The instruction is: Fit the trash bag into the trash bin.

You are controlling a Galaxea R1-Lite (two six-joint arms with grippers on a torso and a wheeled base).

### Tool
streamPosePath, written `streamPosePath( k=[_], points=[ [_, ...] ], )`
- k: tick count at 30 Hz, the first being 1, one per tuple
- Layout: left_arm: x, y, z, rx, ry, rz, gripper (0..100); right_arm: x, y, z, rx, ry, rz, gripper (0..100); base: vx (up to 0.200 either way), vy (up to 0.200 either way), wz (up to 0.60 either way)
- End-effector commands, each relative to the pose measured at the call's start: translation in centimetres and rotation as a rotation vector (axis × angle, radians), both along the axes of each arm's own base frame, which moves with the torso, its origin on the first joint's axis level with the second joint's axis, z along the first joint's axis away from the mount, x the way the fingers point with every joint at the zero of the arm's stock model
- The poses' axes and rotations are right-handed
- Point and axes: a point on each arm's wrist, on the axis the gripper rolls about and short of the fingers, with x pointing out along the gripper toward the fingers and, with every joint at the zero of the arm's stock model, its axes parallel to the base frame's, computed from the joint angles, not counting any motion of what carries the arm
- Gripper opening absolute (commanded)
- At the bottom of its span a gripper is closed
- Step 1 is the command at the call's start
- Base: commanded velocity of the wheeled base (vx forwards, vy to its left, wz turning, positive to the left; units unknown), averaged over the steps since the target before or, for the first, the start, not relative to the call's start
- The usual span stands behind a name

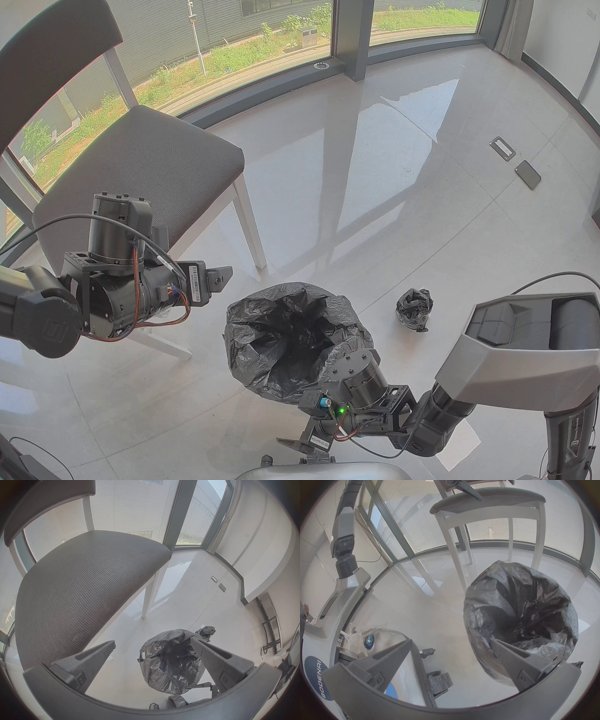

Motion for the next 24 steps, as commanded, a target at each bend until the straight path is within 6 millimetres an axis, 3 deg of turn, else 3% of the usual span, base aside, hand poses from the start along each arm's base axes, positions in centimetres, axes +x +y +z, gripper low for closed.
streamPosePath(
  k=[1,6,9,17,24],
  points=[
    [0.1,0.0,0.0,-0.001,0.001,0.001,100,0.9,0.0,1.5,0.041,-0.032,-0.020,100,0.000,0.000,0.00],
    [0.1,0.0,0.0,-0.001,0.001,0.001,100,3.1,0.1,2.4,0.084,-0.071,-0.062,100,0.000,0.000,0.00],
    [0.0,0.0,-0.1,0.000,0.002,0.003,100,3.4,0.2,1.5,0.074,-0.058,-0.067,100,0.000,0.000,0.00],
    [-0.1,0.1,0.1,-0.002,-0.004,0.004,100,3.0,0.2,0.5,0.067,-0.001,-0.077,100,0.000,0.000,0.00],
    [-0.1,0.1,0.2,-0.004,-0.008,0.004,100,1.3,-1.6,0.1,0.017,0.035,-0.076,100,0.000,0.000,0.00]
  ],
)
